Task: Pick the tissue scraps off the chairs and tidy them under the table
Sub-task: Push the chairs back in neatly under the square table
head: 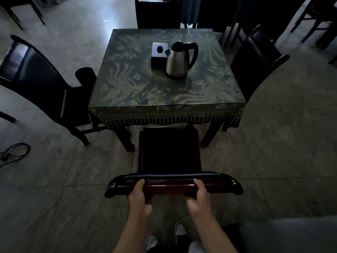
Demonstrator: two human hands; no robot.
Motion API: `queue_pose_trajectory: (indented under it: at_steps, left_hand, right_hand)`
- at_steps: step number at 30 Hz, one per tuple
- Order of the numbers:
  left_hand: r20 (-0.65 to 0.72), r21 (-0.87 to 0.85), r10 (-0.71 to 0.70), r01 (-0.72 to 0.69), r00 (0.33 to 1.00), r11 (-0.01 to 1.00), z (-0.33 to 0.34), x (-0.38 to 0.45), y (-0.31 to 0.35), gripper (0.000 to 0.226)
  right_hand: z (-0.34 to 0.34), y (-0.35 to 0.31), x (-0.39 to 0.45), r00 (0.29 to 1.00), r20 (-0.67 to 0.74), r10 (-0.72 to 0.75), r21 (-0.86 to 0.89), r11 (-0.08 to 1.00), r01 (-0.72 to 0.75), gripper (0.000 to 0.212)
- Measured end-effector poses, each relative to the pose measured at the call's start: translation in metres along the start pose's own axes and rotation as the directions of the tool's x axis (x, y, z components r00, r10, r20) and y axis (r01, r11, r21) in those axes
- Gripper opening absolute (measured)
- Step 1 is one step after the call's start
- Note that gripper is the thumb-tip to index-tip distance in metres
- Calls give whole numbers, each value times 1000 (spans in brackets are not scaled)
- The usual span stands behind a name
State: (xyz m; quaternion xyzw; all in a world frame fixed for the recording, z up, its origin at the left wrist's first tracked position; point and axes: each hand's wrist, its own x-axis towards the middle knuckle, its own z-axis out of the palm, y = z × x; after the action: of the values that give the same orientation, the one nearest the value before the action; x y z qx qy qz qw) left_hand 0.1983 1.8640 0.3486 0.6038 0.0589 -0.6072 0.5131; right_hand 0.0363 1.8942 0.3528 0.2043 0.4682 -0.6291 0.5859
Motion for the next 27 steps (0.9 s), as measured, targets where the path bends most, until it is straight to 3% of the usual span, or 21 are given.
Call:
queue_pose_trajectory:
  at_steps: [5,14,19,27]
  left_hand:
    - [14,3,-11,11,1000,1000,28,13,14,31]
    - [35,-29,-24,25,999,999,78,47,31,39]
    - [47,-32,-36,38,998,999,105,62,40,31]
    - [47,-26,-42,43,998,999,134,81,54,35]
  right_hand:
    - [26,-10,23,1000,-10,-25,-5,1000,25,51]
    - [70,-31,65,999,10,-43,-5,999,43,44]
    - [96,-42,87,998,24,-59,-14,998,59,25]
    - [122,-51,107,997,54,-54,-29,998,56,24]
